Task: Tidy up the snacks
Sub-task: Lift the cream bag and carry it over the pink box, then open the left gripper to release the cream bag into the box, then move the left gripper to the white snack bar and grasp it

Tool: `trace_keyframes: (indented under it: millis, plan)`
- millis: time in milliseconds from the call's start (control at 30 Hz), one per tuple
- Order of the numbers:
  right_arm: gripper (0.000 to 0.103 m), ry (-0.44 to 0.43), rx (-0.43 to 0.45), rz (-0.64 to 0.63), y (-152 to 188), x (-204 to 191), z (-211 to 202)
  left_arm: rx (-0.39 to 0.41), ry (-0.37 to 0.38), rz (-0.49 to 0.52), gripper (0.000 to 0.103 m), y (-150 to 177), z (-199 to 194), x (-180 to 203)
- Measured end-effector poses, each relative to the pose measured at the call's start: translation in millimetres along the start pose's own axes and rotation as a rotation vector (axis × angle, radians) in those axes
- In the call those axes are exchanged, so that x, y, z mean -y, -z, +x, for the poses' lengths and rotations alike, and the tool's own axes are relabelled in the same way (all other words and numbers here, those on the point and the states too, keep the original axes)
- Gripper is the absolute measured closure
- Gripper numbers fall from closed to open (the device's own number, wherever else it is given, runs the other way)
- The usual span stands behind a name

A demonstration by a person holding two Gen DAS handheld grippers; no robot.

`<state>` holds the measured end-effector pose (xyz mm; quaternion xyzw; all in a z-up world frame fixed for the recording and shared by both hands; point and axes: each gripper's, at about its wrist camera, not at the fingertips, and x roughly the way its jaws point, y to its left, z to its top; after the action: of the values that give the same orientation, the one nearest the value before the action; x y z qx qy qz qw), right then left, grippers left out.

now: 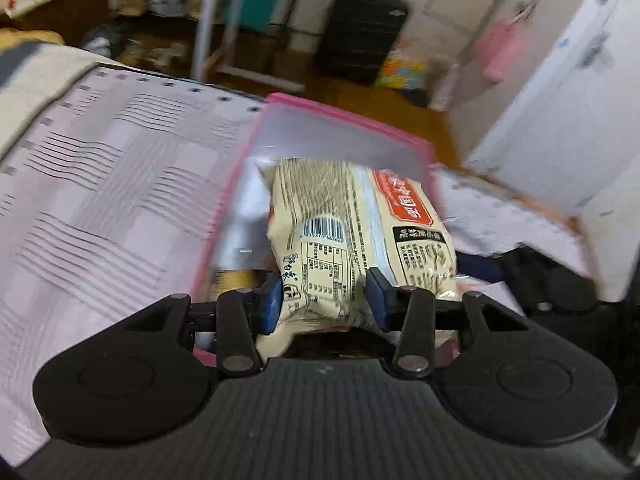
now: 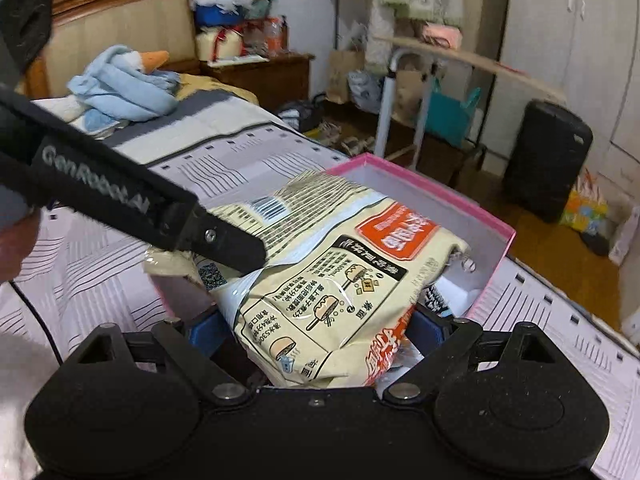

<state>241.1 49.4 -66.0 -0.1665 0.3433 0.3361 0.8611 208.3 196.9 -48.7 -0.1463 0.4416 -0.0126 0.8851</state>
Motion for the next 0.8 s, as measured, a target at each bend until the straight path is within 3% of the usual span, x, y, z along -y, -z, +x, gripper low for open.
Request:
trace_keyframes:
  millis: [67,200,367,800]
  plan:
    - [0.009,0.009,-0.021,-0.026,3,-9,8,-0.031,-0.070,0.043,0.061,2,8,7]
    - [0.009,0.031,-0.049,-0.048,9,-15,6,-0.047,-0.090,0.060,0.061,8,16,10]
    - [0.008,0.038,-0.080,0.018,8,-4,-23,-0.024,-0.129,0.073,0.062,14,3,15]
    - [0.008,0.057,-0.012,0.043,11,5,-117,0.065,-0.027,0.093,0.061,23,-73,53]
